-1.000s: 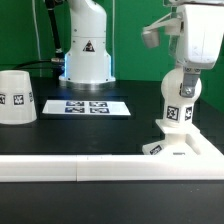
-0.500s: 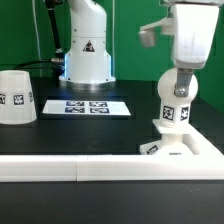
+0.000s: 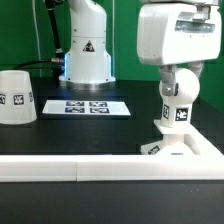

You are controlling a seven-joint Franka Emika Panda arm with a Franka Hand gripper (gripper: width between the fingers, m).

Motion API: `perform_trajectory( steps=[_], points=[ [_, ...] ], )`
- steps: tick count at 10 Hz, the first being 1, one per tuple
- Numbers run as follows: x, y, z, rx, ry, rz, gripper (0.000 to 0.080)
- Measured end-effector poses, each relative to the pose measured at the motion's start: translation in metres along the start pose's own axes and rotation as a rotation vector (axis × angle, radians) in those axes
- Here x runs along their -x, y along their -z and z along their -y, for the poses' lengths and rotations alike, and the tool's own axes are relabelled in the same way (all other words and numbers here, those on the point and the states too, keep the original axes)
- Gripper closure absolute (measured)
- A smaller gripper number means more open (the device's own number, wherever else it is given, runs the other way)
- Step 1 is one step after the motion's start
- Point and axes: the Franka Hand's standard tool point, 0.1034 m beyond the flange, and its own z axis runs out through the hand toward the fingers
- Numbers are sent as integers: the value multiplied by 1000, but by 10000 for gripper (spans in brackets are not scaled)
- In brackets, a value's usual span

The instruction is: Assemble lamp

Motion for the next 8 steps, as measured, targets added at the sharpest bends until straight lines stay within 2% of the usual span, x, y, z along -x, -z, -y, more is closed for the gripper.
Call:
perform_trajectory(
  steps=[5, 8],
  points=[
    [0, 0, -1, -3, -321, -3, 220],
    [2, 0, -4, -10, -654, -62, 220]
  ],
)
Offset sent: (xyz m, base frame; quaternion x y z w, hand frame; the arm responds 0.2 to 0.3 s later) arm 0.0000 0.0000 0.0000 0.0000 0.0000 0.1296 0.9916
